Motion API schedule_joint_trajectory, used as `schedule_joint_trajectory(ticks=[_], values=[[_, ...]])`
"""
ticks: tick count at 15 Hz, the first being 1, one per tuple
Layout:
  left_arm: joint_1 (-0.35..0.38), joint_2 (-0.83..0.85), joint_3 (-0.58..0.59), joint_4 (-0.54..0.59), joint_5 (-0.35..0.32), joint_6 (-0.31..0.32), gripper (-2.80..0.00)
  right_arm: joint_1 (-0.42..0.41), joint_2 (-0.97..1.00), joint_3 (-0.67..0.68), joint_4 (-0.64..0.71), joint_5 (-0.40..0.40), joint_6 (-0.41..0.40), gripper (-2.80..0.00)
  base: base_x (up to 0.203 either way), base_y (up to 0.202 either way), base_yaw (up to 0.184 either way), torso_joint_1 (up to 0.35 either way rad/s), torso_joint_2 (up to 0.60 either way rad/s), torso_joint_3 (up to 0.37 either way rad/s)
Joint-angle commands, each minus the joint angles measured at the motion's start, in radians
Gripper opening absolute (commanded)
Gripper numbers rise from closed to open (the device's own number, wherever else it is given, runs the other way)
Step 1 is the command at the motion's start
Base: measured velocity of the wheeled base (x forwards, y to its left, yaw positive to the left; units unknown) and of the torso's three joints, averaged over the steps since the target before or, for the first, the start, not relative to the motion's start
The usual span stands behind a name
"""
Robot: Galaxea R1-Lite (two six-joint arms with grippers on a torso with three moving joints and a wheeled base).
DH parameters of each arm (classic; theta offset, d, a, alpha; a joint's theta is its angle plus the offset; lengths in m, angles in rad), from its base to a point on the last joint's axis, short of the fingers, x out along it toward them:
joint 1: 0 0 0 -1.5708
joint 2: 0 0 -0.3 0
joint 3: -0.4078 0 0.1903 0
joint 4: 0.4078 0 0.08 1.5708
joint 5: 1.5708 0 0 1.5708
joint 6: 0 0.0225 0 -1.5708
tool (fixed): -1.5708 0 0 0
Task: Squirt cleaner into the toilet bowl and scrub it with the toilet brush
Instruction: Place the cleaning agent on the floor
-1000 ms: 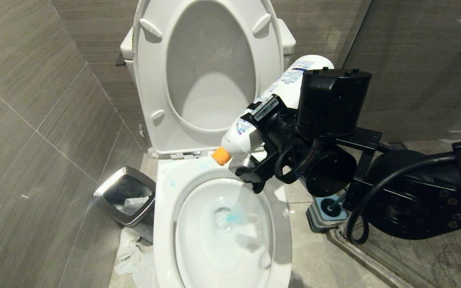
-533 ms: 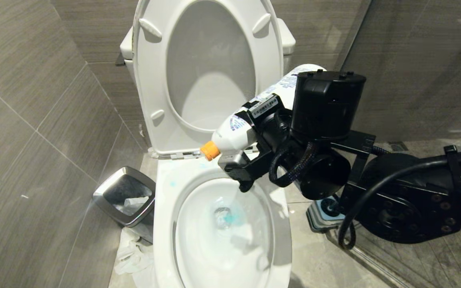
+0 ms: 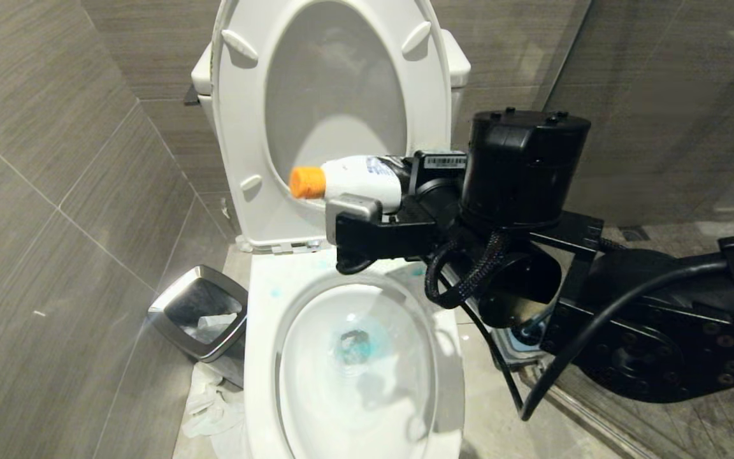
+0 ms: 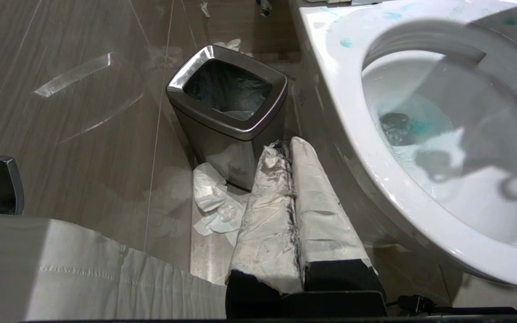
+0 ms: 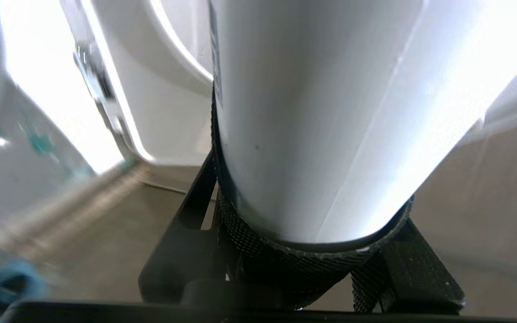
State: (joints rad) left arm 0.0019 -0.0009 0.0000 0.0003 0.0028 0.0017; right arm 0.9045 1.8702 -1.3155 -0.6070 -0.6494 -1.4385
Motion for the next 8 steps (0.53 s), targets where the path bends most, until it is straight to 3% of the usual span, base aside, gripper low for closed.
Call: schedule_joint_trajectory(ticks=[1, 3, 5, 8], values=[[0.000, 0.001, 0.000, 0.000, 0.000, 0.000, -2.80, 0.001, -0.033, -0.011, 0.002, -0.003, 0.204, -2.80, 0.000, 0.000, 0.000, 0.000, 0.00, 0.000], [0.001, 0.001, 0.000, 0.000, 0.000, 0.000, -2.80, -0.002, -0.066, -0.045, 0.046, -0.001, 0.384, -2.80, 0.000, 0.000, 0.000, 0.000, 0.00, 0.000], [0.000, 0.001, 0.000, 0.000, 0.000, 0.000, -2.80, -0.006, -0.129, -0.083, 0.229, 0.004, 0.559, -2.80, 0.000, 0.000, 0.000, 0.000, 0.00, 0.000], [0.000, 0.001, 0.000, 0.000, 0.000, 0.000, -2.80, -0.032, -0.219, -0.128, 0.472, 0.086, 0.917, -2.80, 0.000, 0.000, 0.000, 0.000, 0.00, 0.000]])
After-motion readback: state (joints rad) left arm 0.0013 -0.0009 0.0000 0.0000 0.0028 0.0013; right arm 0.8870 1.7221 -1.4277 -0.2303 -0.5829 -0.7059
